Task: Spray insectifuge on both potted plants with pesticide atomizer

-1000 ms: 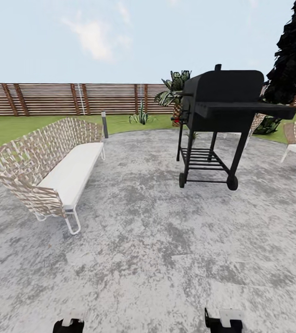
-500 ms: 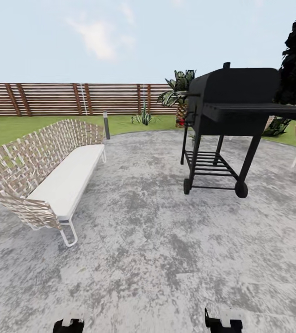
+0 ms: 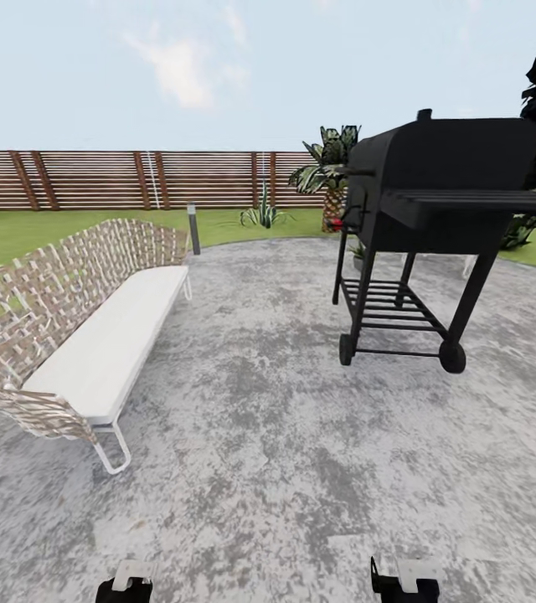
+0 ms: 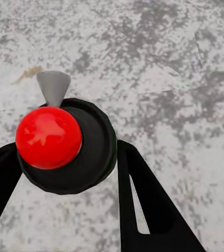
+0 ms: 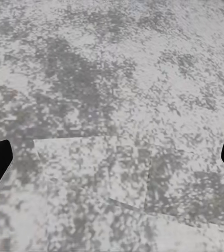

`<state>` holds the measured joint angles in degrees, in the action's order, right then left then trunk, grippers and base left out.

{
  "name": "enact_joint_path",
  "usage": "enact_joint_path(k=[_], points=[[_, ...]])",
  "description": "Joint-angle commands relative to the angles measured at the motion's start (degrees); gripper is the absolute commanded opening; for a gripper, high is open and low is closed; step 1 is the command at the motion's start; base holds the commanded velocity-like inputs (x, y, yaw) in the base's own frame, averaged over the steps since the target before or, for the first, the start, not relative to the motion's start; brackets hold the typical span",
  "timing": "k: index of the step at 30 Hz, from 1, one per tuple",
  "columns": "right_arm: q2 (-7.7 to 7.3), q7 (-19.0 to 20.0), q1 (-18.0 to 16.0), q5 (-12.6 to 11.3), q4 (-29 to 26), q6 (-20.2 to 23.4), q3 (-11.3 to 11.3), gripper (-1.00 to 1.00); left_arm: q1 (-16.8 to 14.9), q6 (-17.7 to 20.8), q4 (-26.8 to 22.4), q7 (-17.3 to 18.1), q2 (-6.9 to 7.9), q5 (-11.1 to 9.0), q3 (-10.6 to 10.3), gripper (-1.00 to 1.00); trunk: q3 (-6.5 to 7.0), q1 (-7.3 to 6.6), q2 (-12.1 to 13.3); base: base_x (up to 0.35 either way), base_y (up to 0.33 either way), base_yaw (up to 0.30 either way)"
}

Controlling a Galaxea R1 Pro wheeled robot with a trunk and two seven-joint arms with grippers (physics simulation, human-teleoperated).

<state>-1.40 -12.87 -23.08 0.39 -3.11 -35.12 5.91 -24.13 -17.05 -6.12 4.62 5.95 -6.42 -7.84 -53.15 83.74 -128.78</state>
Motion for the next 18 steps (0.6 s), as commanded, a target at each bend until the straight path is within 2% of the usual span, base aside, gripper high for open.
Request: enact_joint_path(k=[1, 18], points=[[0.00, -0.5, 0.0, 0.1, 0.0, 0.0, 0.5, 1.00, 0.0, -0.2, 0.1, 0.2, 0.03, -0.6, -0.4, -1.00, -0.05, 0.02, 0.0, 0.340, 0.000, 0.000], [0.00, -0.5, 0.0, 0.0, 0.0, 0.0, 0.5, 1.00, 0.0, -0.2, 0.1, 0.2, 0.03, -0.6, -0.4, -1.00, -0.05, 0.02, 0.0, 0.340, 0.000, 0.000]])
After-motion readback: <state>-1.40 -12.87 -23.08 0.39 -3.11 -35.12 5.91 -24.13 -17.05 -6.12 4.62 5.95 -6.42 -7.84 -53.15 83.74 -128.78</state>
